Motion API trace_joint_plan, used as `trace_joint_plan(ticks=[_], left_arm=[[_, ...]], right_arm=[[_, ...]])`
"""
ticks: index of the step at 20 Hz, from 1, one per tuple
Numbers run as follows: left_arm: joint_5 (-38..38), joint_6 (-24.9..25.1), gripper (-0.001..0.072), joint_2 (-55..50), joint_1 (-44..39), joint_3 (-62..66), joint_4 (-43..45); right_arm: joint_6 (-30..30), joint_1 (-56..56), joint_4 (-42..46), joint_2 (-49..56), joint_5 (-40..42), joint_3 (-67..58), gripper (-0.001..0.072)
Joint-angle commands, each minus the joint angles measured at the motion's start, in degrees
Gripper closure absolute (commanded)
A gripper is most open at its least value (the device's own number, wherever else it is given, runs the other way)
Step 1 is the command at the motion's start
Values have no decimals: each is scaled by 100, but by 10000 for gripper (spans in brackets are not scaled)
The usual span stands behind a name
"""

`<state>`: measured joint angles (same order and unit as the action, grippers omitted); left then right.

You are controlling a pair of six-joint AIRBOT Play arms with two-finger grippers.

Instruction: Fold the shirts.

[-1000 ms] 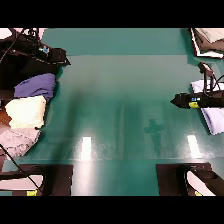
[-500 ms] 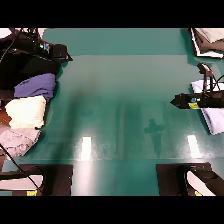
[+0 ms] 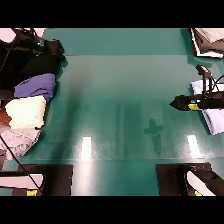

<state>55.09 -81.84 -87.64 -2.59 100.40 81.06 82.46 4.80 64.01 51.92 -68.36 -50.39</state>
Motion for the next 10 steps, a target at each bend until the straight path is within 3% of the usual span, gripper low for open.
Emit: trace_joint_plan(ticks=[1,5,10], left_arm=[[-1086,-352,96,-660,566,9,1040],[-1624,-323,96,-1641,1152,9,1005],[-2151,-175,96,-2367,1305,87,997]], right_arm=[[17,-4,-7,-4,-236,2,696],[116,-4,-4,-4,-262,2,696],[262,-4,-4,-4,-260,2,696]])
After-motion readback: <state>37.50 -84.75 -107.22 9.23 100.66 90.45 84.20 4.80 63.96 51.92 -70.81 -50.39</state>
